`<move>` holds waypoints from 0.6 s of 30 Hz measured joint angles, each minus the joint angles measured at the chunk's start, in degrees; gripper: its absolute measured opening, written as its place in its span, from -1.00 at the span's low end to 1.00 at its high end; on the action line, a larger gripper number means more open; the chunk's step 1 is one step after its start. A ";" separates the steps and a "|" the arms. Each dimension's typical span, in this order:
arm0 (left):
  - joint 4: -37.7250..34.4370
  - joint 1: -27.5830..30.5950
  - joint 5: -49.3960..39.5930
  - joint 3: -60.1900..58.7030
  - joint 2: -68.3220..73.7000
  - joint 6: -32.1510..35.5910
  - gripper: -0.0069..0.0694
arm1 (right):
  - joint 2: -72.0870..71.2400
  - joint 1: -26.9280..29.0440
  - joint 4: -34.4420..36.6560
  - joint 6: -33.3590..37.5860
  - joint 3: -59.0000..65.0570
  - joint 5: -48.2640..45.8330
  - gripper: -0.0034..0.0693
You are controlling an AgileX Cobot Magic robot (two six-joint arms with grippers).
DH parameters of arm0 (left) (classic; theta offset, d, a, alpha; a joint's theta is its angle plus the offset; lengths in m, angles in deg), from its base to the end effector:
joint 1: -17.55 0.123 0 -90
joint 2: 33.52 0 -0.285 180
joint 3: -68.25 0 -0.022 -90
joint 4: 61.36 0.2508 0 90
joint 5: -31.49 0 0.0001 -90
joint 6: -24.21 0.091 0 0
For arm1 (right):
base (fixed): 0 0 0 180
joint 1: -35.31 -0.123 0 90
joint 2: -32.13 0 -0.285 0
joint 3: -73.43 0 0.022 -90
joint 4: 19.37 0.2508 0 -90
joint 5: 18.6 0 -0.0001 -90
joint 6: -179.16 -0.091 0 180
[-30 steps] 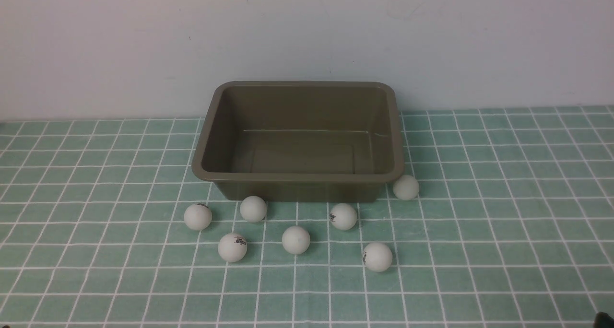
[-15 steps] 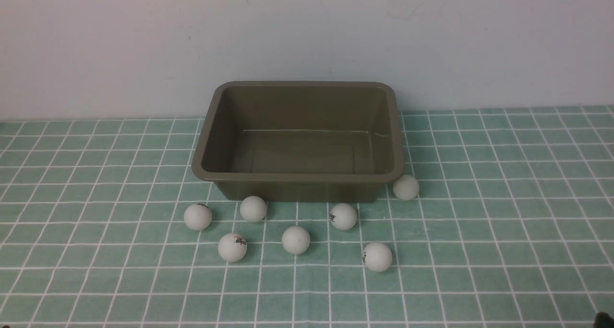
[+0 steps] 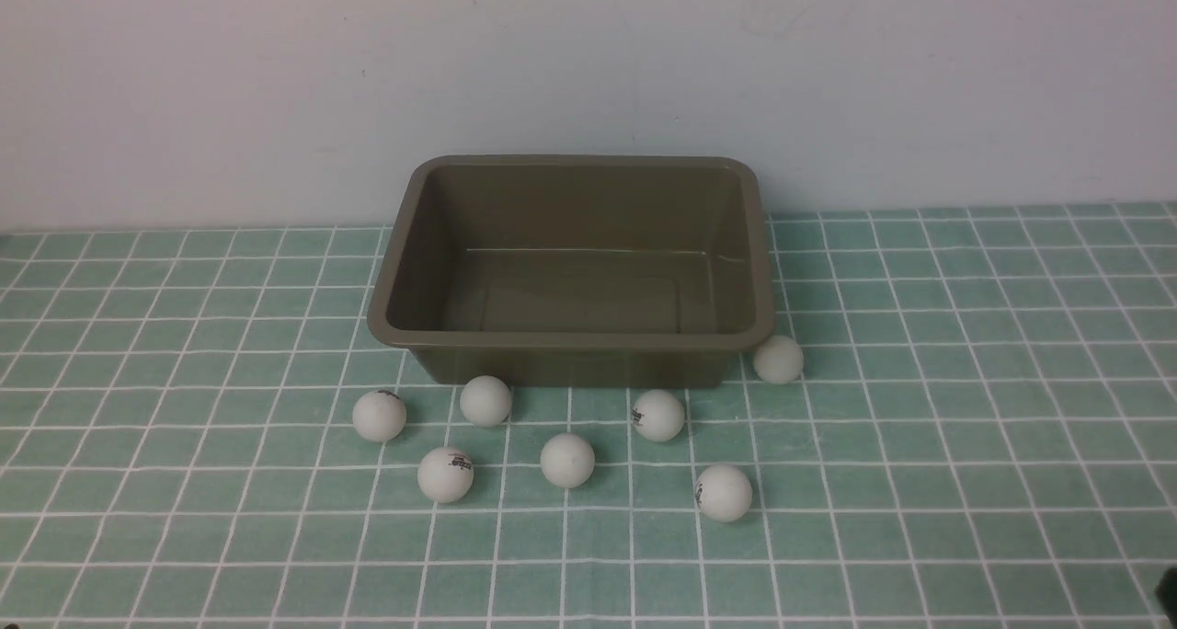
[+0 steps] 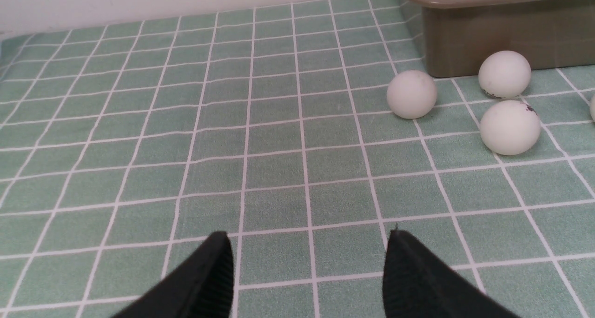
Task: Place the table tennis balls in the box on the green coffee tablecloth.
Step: 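Reach for and grasp a ping pong ball on the table beside the basket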
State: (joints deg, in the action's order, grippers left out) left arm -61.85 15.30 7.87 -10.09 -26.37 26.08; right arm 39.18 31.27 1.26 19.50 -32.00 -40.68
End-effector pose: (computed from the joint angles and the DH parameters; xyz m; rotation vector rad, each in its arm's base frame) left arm 0.0514 -0.0023 0.1702 0.0633 1.9033 -0.0131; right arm 0.0492 0.0156 0.1968 -0.1756 1.7794 0.1554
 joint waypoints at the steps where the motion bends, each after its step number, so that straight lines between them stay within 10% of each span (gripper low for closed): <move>1: 0.00 0.00 0.00 0.00 0.00 0.00 0.22 | 0.00 0.00 0.05 0.02 -1.76 -0.86 0.34; 18: 0.00 0.00 0.00 0.00 0.00 0.00 0.22 | 0.00 0.00 12.13 -1.29 -21.98 -12.09 0.34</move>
State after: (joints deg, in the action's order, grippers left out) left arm -61.85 15.30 7.87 -10.09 -26.37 26.08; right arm 39.18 31.27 13.39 18.21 -53.98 -52.77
